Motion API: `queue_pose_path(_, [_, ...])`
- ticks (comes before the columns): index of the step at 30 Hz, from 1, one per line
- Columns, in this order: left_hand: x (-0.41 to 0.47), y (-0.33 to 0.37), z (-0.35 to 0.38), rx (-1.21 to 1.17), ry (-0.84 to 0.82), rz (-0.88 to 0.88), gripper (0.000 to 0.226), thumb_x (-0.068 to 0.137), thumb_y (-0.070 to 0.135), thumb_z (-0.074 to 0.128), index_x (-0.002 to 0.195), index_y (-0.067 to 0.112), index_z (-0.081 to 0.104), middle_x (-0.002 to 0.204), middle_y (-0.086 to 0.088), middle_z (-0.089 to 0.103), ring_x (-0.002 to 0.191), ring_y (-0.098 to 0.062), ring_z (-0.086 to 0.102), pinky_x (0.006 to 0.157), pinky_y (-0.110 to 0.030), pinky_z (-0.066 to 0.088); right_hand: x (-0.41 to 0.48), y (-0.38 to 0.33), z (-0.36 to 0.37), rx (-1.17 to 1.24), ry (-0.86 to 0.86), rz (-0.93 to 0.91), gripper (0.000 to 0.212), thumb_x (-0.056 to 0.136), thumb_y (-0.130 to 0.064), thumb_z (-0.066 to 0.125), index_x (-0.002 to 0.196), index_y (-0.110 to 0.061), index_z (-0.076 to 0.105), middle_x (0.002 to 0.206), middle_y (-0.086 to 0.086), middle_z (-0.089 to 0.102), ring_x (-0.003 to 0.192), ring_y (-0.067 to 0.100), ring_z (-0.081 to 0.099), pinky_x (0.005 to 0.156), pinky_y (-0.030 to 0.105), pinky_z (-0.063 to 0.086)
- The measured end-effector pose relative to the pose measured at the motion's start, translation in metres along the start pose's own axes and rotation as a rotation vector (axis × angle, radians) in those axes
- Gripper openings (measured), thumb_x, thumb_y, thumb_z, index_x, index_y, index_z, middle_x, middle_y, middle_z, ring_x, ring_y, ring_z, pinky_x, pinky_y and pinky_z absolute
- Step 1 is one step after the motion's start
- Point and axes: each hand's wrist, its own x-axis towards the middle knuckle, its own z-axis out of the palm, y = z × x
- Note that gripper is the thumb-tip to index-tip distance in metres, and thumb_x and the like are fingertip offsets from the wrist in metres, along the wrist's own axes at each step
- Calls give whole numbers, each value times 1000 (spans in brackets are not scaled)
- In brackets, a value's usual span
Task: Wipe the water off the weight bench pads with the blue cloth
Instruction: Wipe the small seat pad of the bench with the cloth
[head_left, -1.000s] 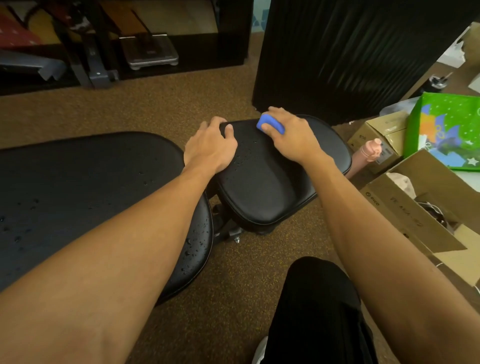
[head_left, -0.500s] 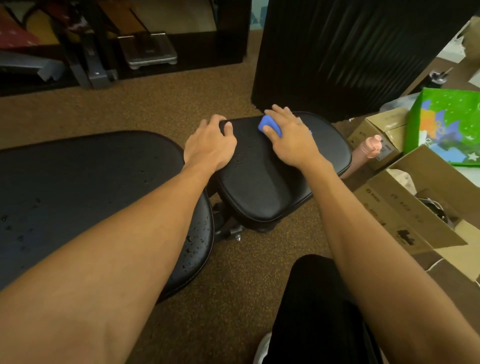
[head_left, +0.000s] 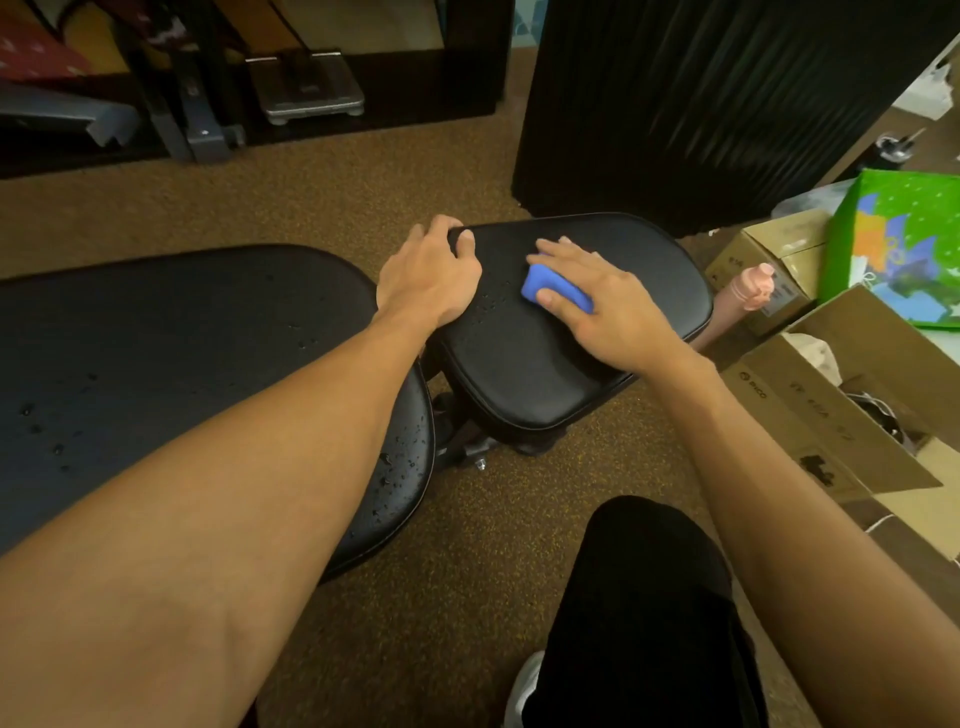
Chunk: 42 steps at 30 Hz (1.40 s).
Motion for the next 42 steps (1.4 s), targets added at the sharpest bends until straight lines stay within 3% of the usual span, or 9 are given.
queue_pose_path(6, [2, -1, 0, -19, -22, 12, 45, 114, 48, 31, 153, 33, 47, 153, -7, 49, 137, -35, 52, 110, -46, 37, 20, 4, 3, -38, 114, 176, 51, 109, -43, 51, 157, -29, 46, 169, -5, 35, 161, 20, 20, 130, 47, 13])
queue_pose_path(12, [4, -3, -2, -30, -59, 19, 47, 115, 49, 30, 156, 31, 44, 156, -9, 47, 141, -35, 49, 113, -46, 36, -8, -5, -1, 20, -35, -45, 49, 107, -39, 59, 154, -29, 52, 166, -9, 41, 158, 9, 24, 127, 27, 11])
queue_pose_path(18, [4, -3, -2, -43, -59, 21, 47, 115, 49, 31, 157, 31, 43, 156, -7, 46, 142, -34, 48, 113, -45, 36, 22, -4, 8, -50, 102, 151, 53, 110, -41, 50, 159, -25, 43, 170, -5, 33, 161, 19, 18, 131, 44, 13])
queue_pose_path(23, [6, -3, -1, -44, -60, 17, 46, 115, 48, 31, 156, 30, 44, 156, -8, 46, 142, -34, 48, 113, -44, 36, -1, -9, 7, -22, -38, -47, 50, 109, -43, 52, 157, -29, 47, 167, -10, 37, 159, 11, 21, 126, 28, 10])
queue_pose_path(30, [8, -5, 0, -53, -54, 20, 46, 115, 48, 30, 155, 31, 45, 155, -7, 47, 141, -33, 48, 113, -45, 36, 33, -15, 17, -85, 119, 156, 53, 109, -41, 49, 159, -22, 44, 170, -1, 33, 161, 22, 19, 129, 45, 14])
queue_pose_path(34, [10, -8, 2, -67, -61, 19, 46, 115, 48, 31, 155, 32, 46, 156, -7, 47, 142, -35, 48, 115, -46, 35, 17, -22, 19, -40, 7, -11, 53, 109, -41, 51, 159, -25, 44, 168, -6, 37, 160, 15, 21, 129, 33, 12])
queue_pose_path(36, [11, -9, 2, -81, -70, 22, 46, 115, 48, 30, 155, 32, 46, 157, -6, 46, 143, -35, 47, 116, -47, 34, 11, -11, 11, -28, -2, 16, 52, 109, -41, 52, 158, -26, 45, 168, -7, 37, 160, 14, 21, 126, 29, 11])
queue_pose_path(40, [11, -9, 0, -89, -90, 19, 46, 115, 47, 29, 156, 33, 45, 158, -6, 44, 144, -35, 45, 116, -46, 32, 35, -13, 18, -57, 152, 224, 52, 110, -41, 49, 157, -21, 46, 169, 2, 35, 160, 24, 22, 129, 44, 16])
queue_pose_path(42, [11, -8, -2, -89, -95, 15, 46, 115, 46, 29, 156, 33, 45, 159, -6, 44, 145, -34, 45, 117, -45, 32, 44, -28, 26, -70, 176, 200, 53, 110, -39, 49, 158, -16, 45, 169, 5, 36, 160, 28, 22, 128, 46, 17])
